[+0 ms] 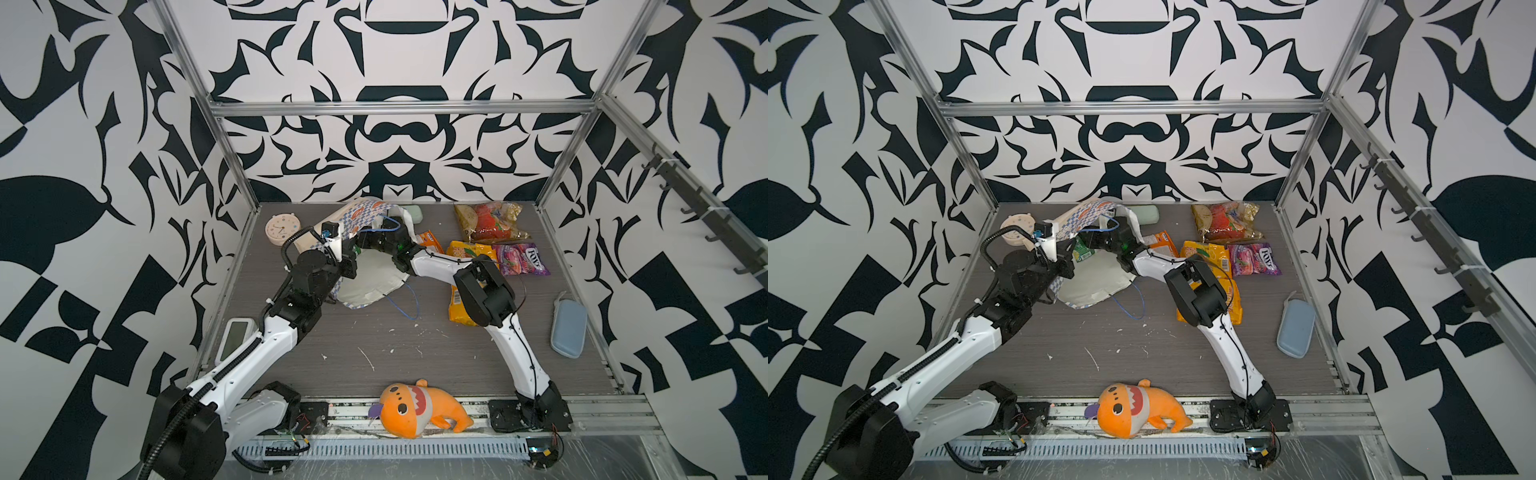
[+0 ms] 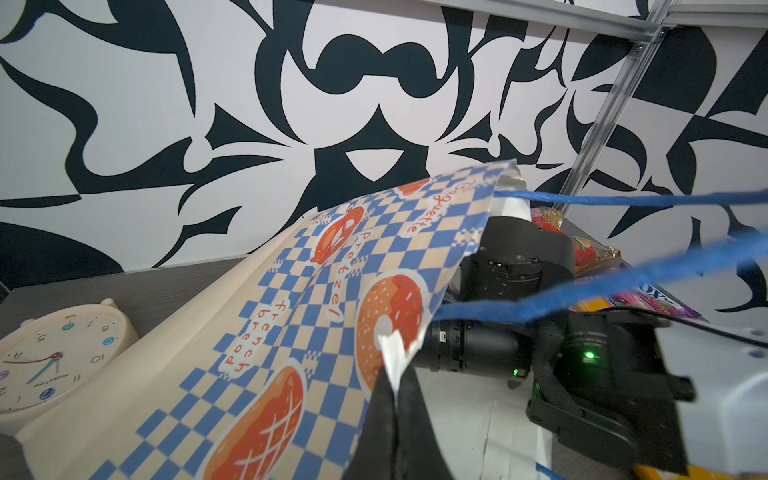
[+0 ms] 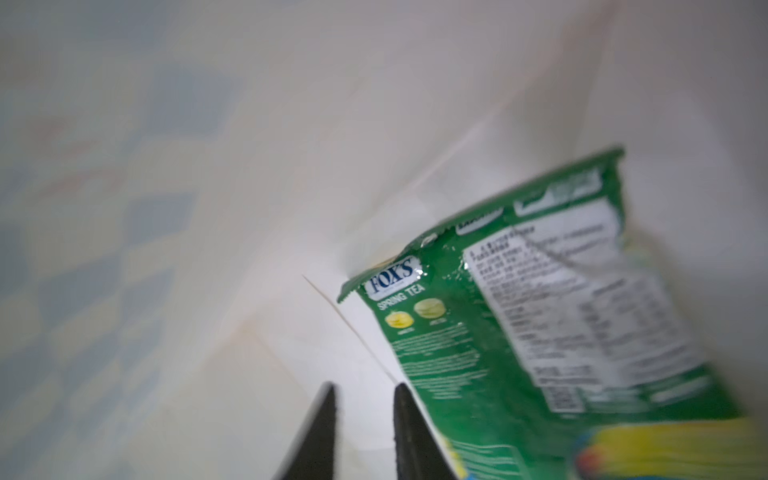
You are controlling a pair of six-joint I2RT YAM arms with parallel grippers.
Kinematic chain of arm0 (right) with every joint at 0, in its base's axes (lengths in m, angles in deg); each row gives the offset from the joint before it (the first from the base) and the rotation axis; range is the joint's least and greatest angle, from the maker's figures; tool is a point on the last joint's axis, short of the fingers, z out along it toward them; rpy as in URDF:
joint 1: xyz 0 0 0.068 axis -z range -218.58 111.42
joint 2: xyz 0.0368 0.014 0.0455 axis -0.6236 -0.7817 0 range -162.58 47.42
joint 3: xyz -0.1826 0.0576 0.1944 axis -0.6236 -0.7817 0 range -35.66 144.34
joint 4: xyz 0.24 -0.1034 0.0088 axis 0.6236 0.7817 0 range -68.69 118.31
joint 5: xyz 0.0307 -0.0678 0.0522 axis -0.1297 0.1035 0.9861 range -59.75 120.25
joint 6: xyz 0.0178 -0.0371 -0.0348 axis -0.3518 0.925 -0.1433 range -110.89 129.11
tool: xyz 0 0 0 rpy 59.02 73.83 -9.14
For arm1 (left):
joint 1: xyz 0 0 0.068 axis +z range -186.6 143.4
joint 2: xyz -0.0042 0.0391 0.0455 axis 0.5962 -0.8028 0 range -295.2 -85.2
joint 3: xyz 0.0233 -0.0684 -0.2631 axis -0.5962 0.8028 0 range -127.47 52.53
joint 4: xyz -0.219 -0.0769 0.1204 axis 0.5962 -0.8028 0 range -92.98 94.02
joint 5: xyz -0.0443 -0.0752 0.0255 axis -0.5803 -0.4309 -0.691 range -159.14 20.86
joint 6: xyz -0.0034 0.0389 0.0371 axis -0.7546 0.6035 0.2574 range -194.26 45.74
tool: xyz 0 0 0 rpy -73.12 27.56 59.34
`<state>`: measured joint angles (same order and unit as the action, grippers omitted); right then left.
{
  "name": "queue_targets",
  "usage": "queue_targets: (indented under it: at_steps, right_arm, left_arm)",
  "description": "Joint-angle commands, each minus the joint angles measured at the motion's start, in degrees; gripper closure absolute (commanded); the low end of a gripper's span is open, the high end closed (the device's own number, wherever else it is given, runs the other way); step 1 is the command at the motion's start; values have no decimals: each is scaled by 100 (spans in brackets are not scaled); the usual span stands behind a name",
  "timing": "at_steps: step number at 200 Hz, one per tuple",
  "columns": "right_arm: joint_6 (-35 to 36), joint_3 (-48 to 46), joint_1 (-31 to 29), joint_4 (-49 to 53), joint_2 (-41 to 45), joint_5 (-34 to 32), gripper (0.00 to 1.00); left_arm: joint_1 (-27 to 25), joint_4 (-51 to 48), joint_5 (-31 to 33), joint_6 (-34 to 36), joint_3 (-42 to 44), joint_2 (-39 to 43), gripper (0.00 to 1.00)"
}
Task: Take the snacks out of the paper bag
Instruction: 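Lower the right gripper into the bag and close it on the green packet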
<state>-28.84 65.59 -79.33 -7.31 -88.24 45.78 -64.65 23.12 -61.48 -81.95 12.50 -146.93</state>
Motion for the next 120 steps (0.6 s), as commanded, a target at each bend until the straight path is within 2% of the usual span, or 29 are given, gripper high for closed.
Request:
queue_targets:
  at_steps: [1,25,55,90,120]
  right_arm:
    - [1346,-146,-470,667,414,-1342,56]
    - [1795,-67,-810,1054,359,-2032,46]
    - [1611,-455,-854,739,477,-2454,45]
    - [2194,-6,-920,1030,121,-2099,31]
    - [2348,452,-1014,1308,-270,-2478,28]
  left_arm:
    - [-13,20,-130,-45,-64,124,100]
    - [-9,-40,-234,10,-139,127,100]
    - [-9,-102,-226,43,-139,203,100]
    - [-8,-125,-335,-2,-127,285,100]
    - [-7,-85,-391,-32,-95,268,100]
